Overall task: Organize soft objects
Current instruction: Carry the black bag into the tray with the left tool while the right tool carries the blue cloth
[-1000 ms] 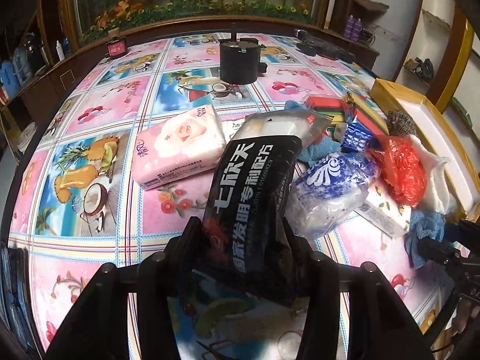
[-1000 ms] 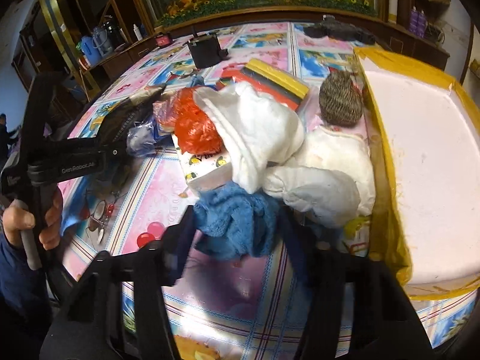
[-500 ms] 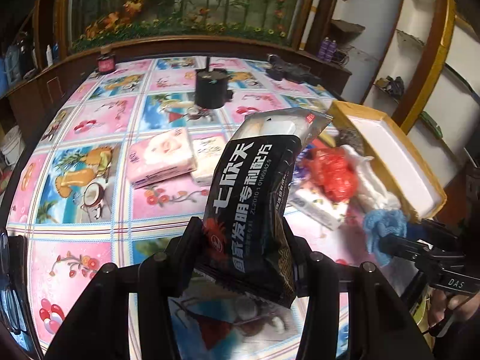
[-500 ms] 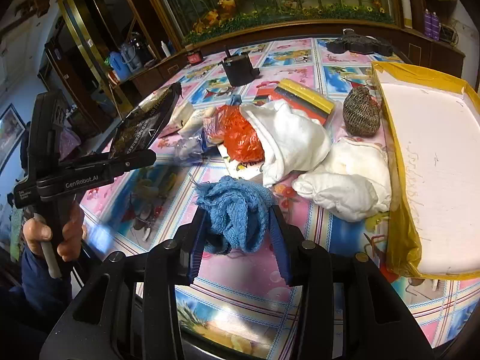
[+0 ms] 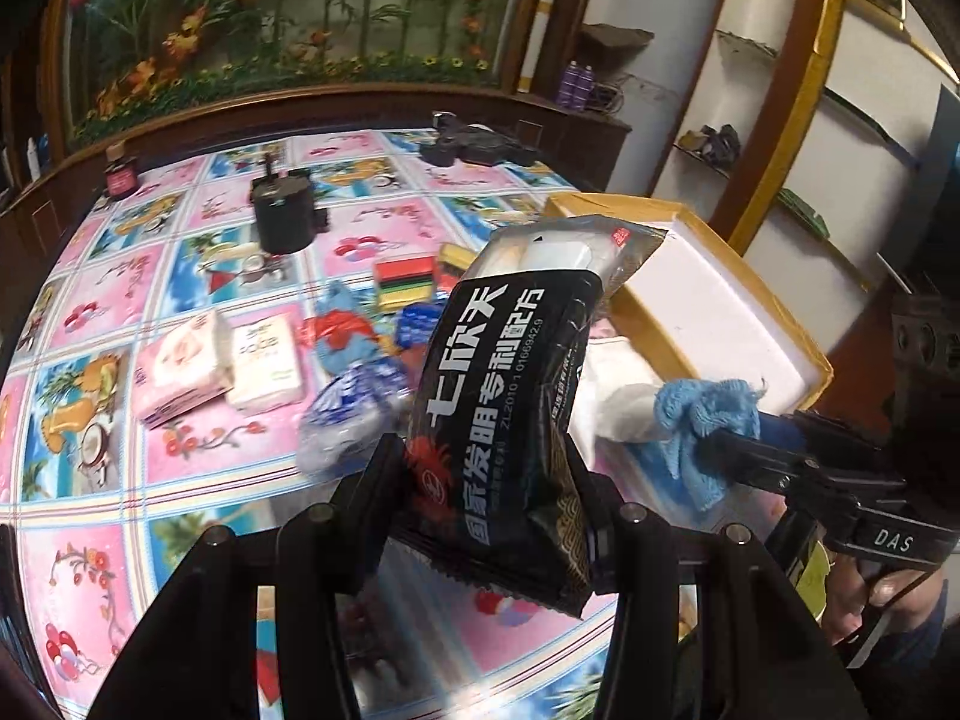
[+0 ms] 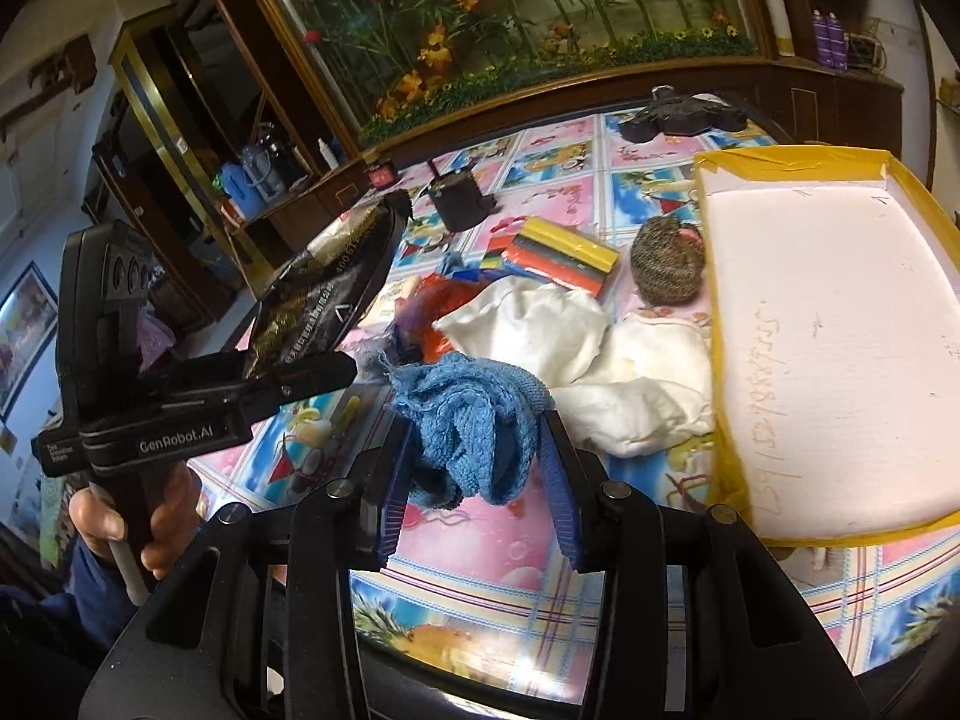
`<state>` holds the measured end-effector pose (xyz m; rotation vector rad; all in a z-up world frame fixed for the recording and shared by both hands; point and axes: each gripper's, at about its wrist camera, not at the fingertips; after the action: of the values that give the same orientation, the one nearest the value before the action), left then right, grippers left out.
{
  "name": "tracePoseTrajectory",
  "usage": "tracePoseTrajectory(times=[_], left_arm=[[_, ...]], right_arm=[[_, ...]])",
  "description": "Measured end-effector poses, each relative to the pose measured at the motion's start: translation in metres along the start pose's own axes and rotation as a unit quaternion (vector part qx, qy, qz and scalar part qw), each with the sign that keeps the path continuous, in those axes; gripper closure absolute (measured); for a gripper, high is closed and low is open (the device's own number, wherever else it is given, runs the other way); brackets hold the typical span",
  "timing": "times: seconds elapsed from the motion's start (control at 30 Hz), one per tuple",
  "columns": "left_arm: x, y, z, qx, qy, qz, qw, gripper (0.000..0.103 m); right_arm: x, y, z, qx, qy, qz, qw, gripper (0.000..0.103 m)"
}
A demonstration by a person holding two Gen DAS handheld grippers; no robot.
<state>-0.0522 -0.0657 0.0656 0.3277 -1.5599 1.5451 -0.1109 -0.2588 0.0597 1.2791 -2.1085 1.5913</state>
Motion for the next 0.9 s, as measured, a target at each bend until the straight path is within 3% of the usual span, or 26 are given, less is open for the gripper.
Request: tracePoseTrajectory(times=[0.3,0.57,0.7,0.9], left_arm=[[-0.03,-0.035,0.047,-0.019,0.026,-0.019,0.9993,0.053],[-0.088,-0.086,0.095,-0.006,0.051,-0.054,0.9972,0.052],[-0.125,-0.107,0.116,-0.008,0.034,-0.076,0.9965,0.052],[-0.168,-0.126,0.129,-0.003,-0.003,-0.095,0.9954,0.052]], right_arm=[[0.03,-0.016,0.047,-0.042,0.027,0.038,0.998,0.063],[0.057,-0.06,0.104,-0.079,0.066,0.066,0.992,0.063],[0.062,-0.088,0.141,-0.118,0.077,0.072,0.987,0.063],[0.04,-0.129,0.195,-0.15,0.132,0.053,0.978,0.063]])
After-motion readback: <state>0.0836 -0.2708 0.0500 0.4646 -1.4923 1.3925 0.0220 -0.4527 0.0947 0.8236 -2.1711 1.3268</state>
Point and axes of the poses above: each gripper's, at about its wrist camera, not at the fingertips, and x roughly against the way its jaws point, z to its right, y to its underside, and after that the axes turned 1 degree about -y, right-handed
